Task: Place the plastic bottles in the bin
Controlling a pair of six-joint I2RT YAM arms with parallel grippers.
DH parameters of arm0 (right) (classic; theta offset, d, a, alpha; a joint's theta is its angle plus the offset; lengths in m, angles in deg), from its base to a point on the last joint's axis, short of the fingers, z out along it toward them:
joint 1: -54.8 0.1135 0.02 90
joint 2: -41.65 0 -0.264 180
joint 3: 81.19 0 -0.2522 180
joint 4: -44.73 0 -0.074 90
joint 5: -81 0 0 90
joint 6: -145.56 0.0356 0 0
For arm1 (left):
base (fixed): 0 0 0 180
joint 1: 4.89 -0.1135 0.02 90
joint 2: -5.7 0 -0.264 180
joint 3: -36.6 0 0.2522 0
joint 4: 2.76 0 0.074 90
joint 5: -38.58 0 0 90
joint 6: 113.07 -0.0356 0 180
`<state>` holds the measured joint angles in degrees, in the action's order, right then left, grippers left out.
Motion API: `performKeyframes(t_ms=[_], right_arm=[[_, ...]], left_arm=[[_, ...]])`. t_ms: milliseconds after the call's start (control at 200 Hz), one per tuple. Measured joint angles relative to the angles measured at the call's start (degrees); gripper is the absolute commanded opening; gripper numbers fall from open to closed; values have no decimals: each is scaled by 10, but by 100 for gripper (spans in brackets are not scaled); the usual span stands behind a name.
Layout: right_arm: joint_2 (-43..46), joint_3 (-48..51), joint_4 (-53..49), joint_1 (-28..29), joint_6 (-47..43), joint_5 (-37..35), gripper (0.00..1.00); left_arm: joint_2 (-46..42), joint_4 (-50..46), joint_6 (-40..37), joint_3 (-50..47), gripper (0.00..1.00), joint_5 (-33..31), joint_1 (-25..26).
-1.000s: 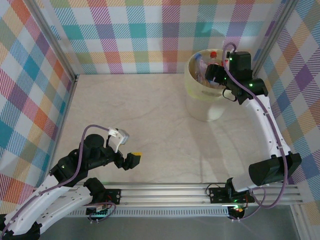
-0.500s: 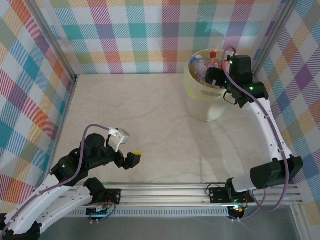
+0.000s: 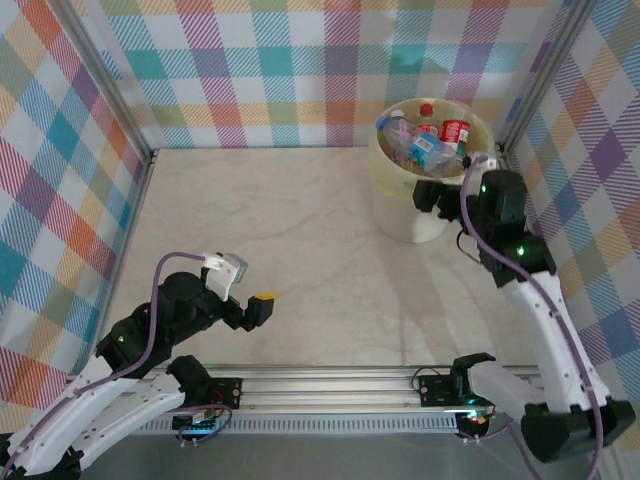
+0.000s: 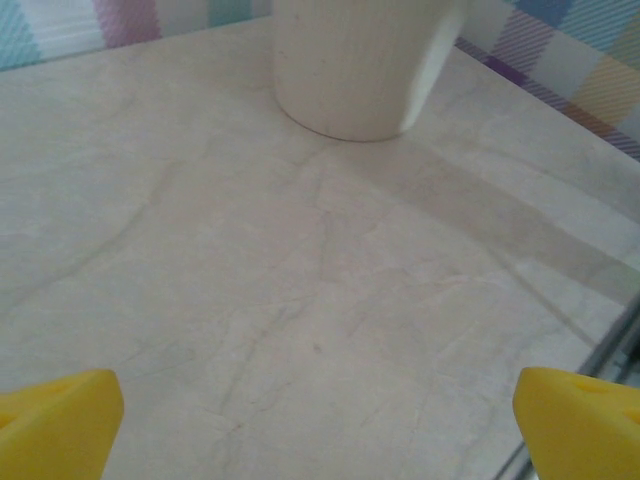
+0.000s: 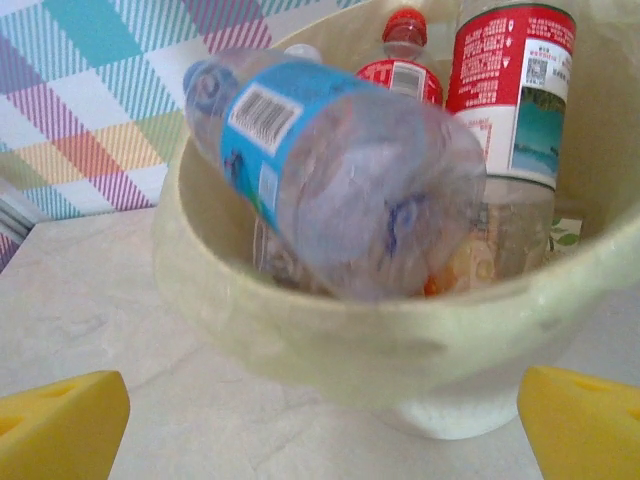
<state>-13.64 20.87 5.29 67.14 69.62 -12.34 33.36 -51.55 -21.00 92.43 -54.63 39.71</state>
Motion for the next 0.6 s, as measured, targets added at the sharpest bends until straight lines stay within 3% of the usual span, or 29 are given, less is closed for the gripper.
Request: performKeyframes(t_ms=[180,600], right_arm=[[98,115,37,0,0,-9,100],[161,315,140,0,4,-53,100]], left_arm=[[-10,6,0,-7,100,-72,0],[-7,-8,43,-10,100,-236,0]])
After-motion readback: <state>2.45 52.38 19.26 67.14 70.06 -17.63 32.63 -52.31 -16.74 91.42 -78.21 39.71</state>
